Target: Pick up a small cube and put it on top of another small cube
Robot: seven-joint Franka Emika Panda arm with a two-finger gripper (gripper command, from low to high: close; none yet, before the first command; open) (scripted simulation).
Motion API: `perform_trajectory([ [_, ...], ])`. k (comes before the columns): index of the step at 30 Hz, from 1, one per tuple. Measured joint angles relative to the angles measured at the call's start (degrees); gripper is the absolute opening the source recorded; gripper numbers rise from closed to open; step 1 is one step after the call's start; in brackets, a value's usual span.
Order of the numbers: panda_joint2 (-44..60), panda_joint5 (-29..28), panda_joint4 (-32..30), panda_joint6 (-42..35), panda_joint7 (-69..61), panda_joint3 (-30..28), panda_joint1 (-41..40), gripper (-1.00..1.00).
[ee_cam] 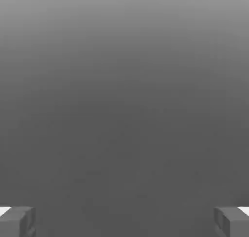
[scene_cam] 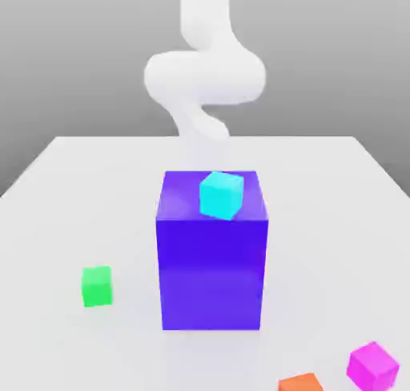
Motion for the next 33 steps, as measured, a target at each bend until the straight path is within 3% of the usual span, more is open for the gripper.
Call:
perform_trajectory([
  [18,37.75,-8.76,0.83,10.45,6.33,11.27,3.51,0.0],
  [29,60.19,-11.54,1.23,17.05,8.39,13.86,9.43,0.0],
  [33,68.47,-14.38,2.72,22.3,10.49,11.66,11.97,0.0],
])
